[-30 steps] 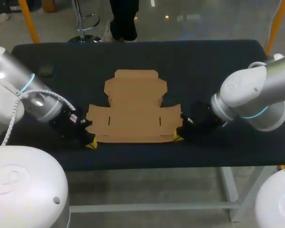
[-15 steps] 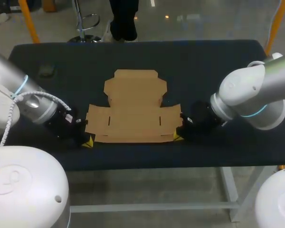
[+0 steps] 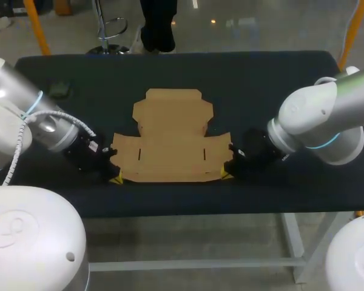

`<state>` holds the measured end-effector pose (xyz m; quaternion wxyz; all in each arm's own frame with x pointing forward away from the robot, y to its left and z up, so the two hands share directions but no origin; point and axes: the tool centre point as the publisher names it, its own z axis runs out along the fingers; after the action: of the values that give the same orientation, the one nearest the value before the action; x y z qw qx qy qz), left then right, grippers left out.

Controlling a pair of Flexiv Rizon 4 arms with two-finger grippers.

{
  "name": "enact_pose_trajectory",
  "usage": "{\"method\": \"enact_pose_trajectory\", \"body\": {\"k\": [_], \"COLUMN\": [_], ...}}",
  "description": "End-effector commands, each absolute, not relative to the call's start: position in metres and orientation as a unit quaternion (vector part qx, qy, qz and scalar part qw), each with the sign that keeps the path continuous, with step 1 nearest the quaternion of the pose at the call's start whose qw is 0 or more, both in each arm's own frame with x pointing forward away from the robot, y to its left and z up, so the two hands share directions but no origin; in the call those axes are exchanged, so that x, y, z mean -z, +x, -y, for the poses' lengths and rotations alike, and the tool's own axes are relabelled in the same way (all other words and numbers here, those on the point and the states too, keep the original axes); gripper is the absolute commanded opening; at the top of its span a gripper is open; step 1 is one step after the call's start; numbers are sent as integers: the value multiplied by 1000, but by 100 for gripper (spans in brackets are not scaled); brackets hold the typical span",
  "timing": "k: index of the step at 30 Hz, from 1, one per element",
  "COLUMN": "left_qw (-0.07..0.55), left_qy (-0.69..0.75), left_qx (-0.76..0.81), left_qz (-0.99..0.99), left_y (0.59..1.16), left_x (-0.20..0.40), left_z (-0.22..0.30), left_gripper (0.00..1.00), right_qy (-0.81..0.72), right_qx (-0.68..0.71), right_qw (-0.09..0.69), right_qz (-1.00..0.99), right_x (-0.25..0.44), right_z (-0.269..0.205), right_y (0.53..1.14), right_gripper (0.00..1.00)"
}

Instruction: Assemble the packaging by folding the flat box into shape, placing the metal phone stand inside, and closing the box properly

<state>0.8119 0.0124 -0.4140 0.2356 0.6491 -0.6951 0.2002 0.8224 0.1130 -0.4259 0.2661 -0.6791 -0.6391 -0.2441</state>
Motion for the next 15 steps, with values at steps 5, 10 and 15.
{"method": "enact_pose_trajectory", "body": {"k": [5,10,15], "left_qw": [224,219,213], "left_qy": [646,646,646], "left_qx": [-192,-191,-190], "left_qz": [704,706,708], "left_y": [812,812,811], "left_x": [409,406,403], "left_z": [-5,-5,-5], "left_gripper": [0,0,0], "right_qy": [-677,-676,-675], "right_qx": [242,243,247], "right_qw": [266,264,261], "right_qz": [642,643,645], "right_x": [423,421,418], "right_z": [-115,-116,-117], "right_y": [823,823,822], "right_gripper": [0,0,0]}}
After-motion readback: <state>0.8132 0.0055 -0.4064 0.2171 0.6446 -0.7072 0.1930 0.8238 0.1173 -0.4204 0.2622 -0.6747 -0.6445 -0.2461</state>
